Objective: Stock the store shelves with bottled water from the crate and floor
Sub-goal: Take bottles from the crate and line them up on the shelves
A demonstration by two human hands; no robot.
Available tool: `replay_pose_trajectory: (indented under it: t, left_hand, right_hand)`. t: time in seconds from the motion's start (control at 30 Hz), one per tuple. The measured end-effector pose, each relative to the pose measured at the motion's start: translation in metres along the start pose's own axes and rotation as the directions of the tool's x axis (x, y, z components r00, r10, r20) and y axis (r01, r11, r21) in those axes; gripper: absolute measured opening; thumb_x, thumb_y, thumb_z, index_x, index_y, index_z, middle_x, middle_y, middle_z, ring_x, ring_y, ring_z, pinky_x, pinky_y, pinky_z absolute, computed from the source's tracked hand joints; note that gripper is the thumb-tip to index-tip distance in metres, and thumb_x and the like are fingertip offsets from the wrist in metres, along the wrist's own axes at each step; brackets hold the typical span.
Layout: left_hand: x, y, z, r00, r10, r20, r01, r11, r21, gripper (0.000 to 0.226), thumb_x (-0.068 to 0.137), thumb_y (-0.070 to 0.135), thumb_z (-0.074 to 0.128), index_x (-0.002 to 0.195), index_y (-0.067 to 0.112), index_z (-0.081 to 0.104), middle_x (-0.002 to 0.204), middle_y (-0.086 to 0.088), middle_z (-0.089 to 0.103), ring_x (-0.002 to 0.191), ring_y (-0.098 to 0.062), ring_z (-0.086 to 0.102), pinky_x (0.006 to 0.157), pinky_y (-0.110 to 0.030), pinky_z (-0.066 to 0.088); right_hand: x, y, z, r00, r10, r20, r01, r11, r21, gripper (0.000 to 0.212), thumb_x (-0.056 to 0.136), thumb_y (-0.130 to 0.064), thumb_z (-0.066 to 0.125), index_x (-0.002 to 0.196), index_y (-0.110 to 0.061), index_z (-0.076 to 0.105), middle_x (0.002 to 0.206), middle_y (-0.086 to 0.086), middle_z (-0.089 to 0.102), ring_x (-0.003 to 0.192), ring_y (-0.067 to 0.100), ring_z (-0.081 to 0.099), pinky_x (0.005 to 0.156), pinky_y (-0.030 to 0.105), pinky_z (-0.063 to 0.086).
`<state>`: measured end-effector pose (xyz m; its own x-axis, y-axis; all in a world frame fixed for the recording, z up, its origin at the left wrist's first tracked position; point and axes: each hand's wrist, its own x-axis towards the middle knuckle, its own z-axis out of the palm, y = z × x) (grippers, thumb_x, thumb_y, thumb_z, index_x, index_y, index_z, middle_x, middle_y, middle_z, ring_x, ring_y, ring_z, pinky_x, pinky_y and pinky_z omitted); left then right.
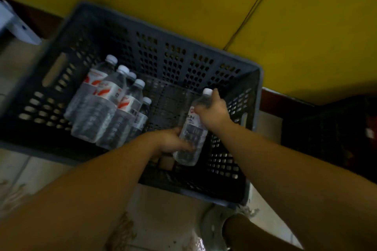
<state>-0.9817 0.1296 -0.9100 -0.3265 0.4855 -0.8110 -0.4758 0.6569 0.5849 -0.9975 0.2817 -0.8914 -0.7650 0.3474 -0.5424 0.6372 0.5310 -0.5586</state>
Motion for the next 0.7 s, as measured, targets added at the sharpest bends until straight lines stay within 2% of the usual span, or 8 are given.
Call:
replay_pose_trajectory:
  t: [0.1, 0.17, 0.23, 0.3, 0.37, 0.43, 0.5, 0.7]
  left_hand:
    - [-0.060, 0.013, 0.003, 0.999, 0.053, 0.011, -0.048, 0.961, -0.271, 0.056, 0.088, 0.028, 0.067, 0.134, 0.038, 0.036, 0.126, 0.008, 0.054, 0.119, -0.028, 0.054, 0.099, -0.049, 0.045]
    - [-0.103, 0.016, 0.007, 0.988, 0.152, -0.006, -0.140, 0.895, -0.423, 0.054, 0.086, 0.020, 0.068, 0.131, 0.036, 0.044, 0.122, -0.002, 0.064, 0.112, -0.033, 0.060, 0.094, -0.053, 0.045]
    - [-0.149, 0.023, 0.015, 0.966, 0.253, -0.056, -0.250, 0.849, -0.465, 0.065, 0.074, 0.017, 0.077, 0.129, 0.036, 0.049, 0.120, -0.007, 0.067, 0.110, -0.033, 0.063, 0.095, -0.056, 0.045]
    - [-0.196, 0.031, 0.023, 0.929, 0.344, -0.136, -0.369, 0.832, -0.415, 0.073, 0.066, 0.017, 0.076, 0.131, 0.036, 0.048, 0.119, -0.004, 0.068, 0.110, -0.029, 0.064, 0.098, -0.054, 0.045]
    - [-0.245, 0.036, 0.031, 0.875, 0.425, -0.231, -0.483, 0.801, -0.353, 0.080, 0.065, 0.017, 0.077, 0.137, 0.032, 0.045, 0.118, -0.002, 0.069, 0.110, -0.025, 0.064, 0.099, -0.051, 0.047]
    - [-0.297, 0.039, 0.043, 0.801, 0.499, -0.330, -0.586, 0.765, -0.267, 0.081, 0.066, 0.016, 0.076, 0.140, 0.030, 0.043, 0.121, 0.000, 0.067, 0.112, -0.020, 0.063, 0.099, -0.046, 0.048]
    - [-0.347, 0.038, 0.055, 0.723, 0.553, -0.415, -0.663, 0.725, -0.189, 0.081, 0.069, 0.013, 0.073, 0.141, 0.031, 0.041, 0.124, 0.001, 0.066, 0.115, -0.018, 0.062, 0.099, -0.045, 0.048]
    - [-0.480, 0.012, 0.088, 0.466, 0.639, -0.611, -0.811, 0.584, -0.008, 0.076, 0.081, -0.002, 0.070, 0.141, 0.033, 0.040, 0.115, 0.012, 0.068, 0.108, -0.010, 0.065, 0.095, -0.042, 0.052]
  right_hand:
    - [-0.051, -0.023, -0.038, 1.000, -0.006, -0.008, 0.009, 0.930, 0.369, 0.083, 0.096, -0.014, 0.059, 0.156, -0.020, 0.003, 0.144, 0.014, 0.044, 0.109, 0.035, 0.060, 0.080, 0.047, 0.055]
    - [-0.090, -0.036, -0.059, 0.999, -0.042, 0.012, 0.026, 0.801, 0.598, 0.080, 0.092, -0.007, 0.063, 0.156, -0.019, 0.017, 0.139, 0.011, 0.051, 0.107, 0.032, 0.063, 0.084, 0.047, 0.056]
    - [-0.128, -0.051, -0.074, 0.993, -0.121, 0.010, 0.071, 0.644, 0.761, 0.064, 0.087, -0.002, 0.065, 0.144, -0.020, 0.041, 0.122, 0.009, 0.063, 0.099, 0.026, 0.068, 0.072, 0.038, 0.057]
    - [-0.171, -0.071, -0.084, 0.981, -0.189, -0.034, 0.133, 0.542, 0.830, 0.054, 0.086, -0.002, 0.065, 0.133, -0.023, 0.050, 0.115, 0.007, 0.066, 0.097, 0.024, 0.068, 0.069, 0.034, 0.055]
    - [-0.213, -0.087, -0.089, 0.965, -0.244, -0.098, 0.198, 0.430, 0.881, 0.070, 0.081, -0.009, 0.069, 0.144, -0.018, 0.041, 0.125, 0.012, 0.063, 0.103, 0.027, 0.068, 0.075, 0.038, 0.056]
    - [-0.261, -0.106, -0.091, 0.939, -0.305, -0.156, 0.263, 0.349, 0.899, 0.064, 0.087, -0.013, 0.066, 0.145, -0.016, 0.040, 0.124, 0.013, 0.064, 0.102, 0.024, 0.069, 0.078, 0.037, 0.056]
    - [-0.308, -0.125, -0.092, 0.903, -0.383, -0.194, 0.329, 0.325, 0.887, 0.048, 0.095, -0.015, 0.058, 0.141, -0.017, 0.045, 0.117, 0.011, 0.068, 0.098, 0.021, 0.070, 0.075, 0.033, 0.056]
    - [-0.437, -0.183, -0.098, 0.719, -0.645, -0.260, 0.543, 0.288, 0.788, 0.049, 0.094, -0.019, 0.061, 0.140, -0.025, 0.045, 0.117, 0.008, 0.066, 0.098, 0.020, 0.069, 0.076, 0.034, 0.057]
